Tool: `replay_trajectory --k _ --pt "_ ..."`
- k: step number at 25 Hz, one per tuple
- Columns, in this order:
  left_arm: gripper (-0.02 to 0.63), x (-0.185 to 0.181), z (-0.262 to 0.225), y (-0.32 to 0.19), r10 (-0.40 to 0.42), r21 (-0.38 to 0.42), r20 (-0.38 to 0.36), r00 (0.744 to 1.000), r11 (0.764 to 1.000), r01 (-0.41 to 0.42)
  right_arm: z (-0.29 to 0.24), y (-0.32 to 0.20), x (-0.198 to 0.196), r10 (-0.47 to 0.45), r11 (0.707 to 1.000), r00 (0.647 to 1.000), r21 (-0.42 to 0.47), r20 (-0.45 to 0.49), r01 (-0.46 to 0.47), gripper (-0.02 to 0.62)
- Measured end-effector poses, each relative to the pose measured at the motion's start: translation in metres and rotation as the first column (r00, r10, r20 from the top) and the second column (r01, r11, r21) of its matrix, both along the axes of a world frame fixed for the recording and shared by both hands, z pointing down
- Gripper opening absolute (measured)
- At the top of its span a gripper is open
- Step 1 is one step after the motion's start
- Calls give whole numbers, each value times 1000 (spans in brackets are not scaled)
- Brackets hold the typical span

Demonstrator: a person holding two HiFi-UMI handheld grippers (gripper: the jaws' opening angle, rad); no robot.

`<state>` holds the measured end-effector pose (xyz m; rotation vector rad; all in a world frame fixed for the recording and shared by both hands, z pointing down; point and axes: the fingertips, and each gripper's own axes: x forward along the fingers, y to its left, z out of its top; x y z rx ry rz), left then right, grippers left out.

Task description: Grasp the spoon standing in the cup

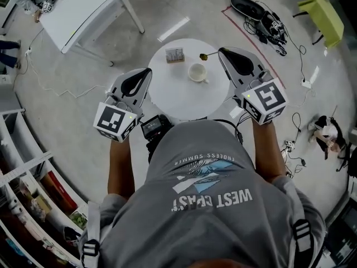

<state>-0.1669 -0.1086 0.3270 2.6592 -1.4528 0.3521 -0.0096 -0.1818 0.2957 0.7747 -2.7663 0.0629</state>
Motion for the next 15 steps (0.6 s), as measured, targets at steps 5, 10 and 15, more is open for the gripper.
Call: replay_trajectory --k 5,10,15 --pt "3 4 -4 10 10 21 0 1000 1000 -10 -11 13 6 8 1000 1000 26 14 -9 5" --pt "3 3 0 21 15 13 -4 1000 1000 -14 -14 23 8 17 999 1000 31 14 -18 5" --pt "3 3 2 26 16 -6 -5 1000 1000 -16 -15 27 9 20 999 1000 28 10 -21 5"
